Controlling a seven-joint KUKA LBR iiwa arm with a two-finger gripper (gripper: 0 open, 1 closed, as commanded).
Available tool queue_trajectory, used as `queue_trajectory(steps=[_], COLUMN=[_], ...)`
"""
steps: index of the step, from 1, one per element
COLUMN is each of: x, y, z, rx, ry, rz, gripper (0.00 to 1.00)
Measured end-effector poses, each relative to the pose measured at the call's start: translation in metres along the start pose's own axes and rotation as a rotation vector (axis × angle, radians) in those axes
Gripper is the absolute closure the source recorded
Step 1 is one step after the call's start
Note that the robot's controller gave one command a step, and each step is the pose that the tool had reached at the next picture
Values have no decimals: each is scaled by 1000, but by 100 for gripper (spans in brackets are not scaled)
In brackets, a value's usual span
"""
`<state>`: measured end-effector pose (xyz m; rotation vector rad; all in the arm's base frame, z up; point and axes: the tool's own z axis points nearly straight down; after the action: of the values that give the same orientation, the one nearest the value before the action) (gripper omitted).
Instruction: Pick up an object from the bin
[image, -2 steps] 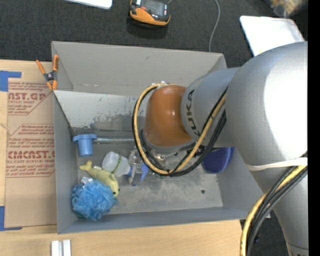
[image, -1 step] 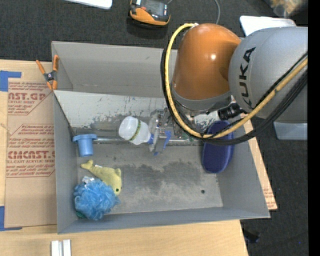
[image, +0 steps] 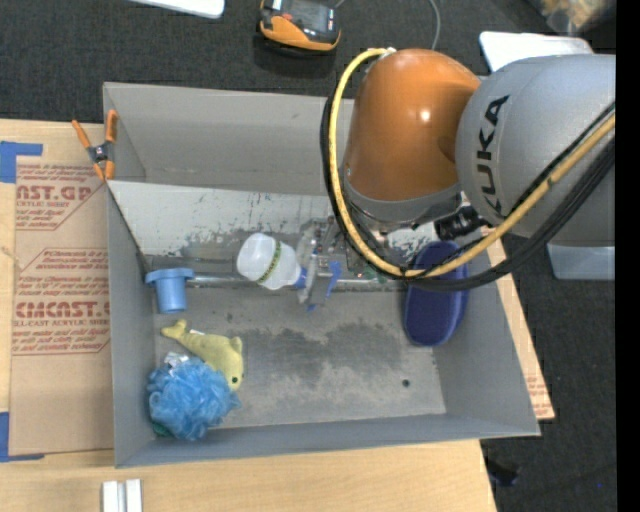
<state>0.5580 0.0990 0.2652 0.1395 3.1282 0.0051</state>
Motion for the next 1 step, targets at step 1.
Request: queue_trajectory(steps=[1], x=[-7], y=[6], z=[64], rx=[-1], ry=[-4], rz=[-122], gripper=[100])
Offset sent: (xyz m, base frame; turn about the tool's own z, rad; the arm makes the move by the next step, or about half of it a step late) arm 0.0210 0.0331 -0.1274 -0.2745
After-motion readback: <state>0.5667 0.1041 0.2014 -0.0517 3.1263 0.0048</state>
